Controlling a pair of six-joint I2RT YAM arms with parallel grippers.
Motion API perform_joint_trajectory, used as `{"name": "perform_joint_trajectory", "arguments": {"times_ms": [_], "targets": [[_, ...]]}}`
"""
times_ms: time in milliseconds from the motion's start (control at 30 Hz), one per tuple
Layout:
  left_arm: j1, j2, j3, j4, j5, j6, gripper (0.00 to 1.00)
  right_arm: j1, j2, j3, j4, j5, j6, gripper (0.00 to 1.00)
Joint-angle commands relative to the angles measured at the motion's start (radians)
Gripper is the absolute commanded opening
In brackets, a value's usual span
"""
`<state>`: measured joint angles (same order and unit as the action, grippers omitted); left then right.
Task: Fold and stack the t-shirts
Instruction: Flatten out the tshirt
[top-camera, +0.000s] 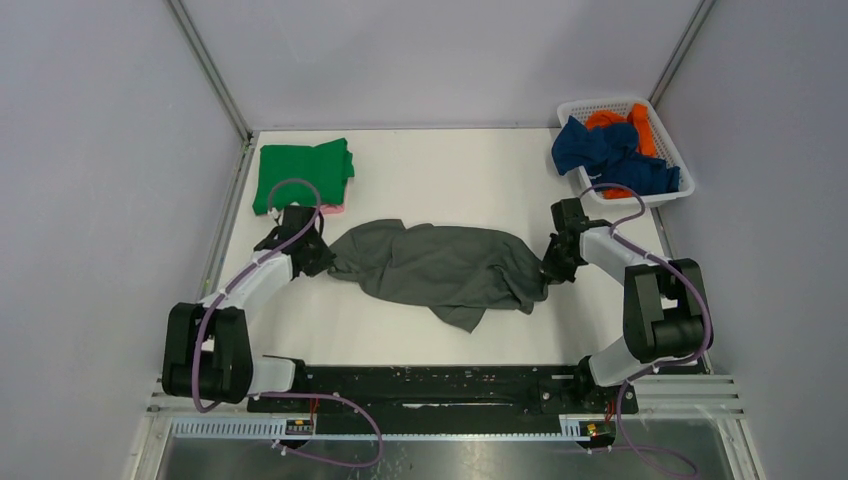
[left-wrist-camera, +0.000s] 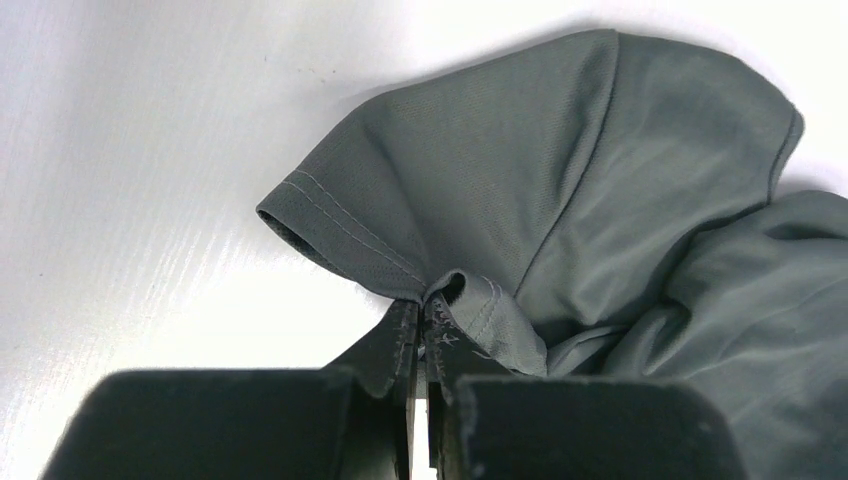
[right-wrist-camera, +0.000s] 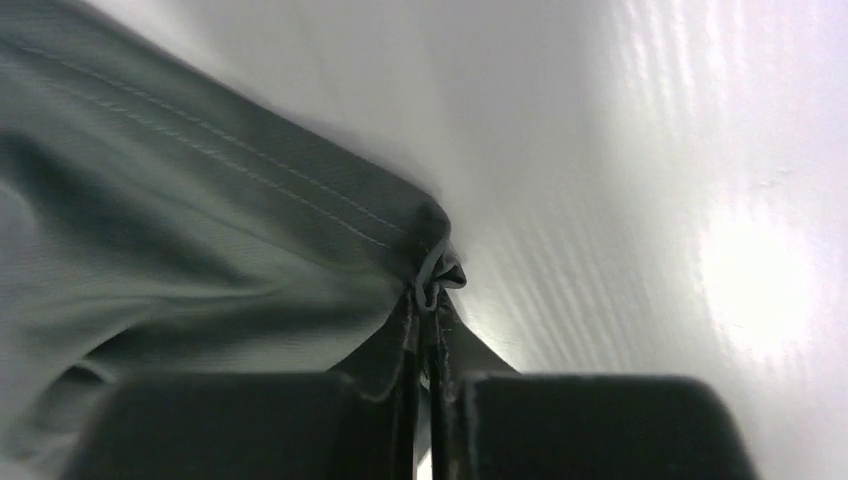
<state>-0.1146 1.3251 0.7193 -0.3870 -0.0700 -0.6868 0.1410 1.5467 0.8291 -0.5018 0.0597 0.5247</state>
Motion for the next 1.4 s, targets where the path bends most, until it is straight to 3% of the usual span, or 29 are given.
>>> {"name": "perform_joint_trajectory", "arguments": {"times_ms": [0,200,600,867,1067,1367], "targets": [[-0.001,-0.067,0.074,0.042,0.010,0.030,0.00,0.016,-0.032,0.079,0.091,-0.047,-0.034,0.00],[-0.002,-0.241,0.260,0.066,-0.046,0.055,0.00,0.017,-0.298,0.208,0.175,0.127,-0.141,0.00],[-0.002,-0.624,0.506,0.142,-0.213,0.163,0.00,0.014,-0.717,0.417,0.308,0.213,-0.362,0.00],[-0.002,-0.789,0.575,0.194,-0.153,0.209,0.00,0.014,-0.902,0.521,0.253,0.119,-0.396,0.00],[-0.002,-0.659,0.653,0.217,-0.174,0.249,0.00,0.014,-0.946,0.505,0.158,0.076,-0.347,0.00],[-0.002,-0.119,0.748,0.286,-0.064,0.273,0.00,0.014,-0.947,0.141,0.067,0.301,-0.181,0.00]]}}
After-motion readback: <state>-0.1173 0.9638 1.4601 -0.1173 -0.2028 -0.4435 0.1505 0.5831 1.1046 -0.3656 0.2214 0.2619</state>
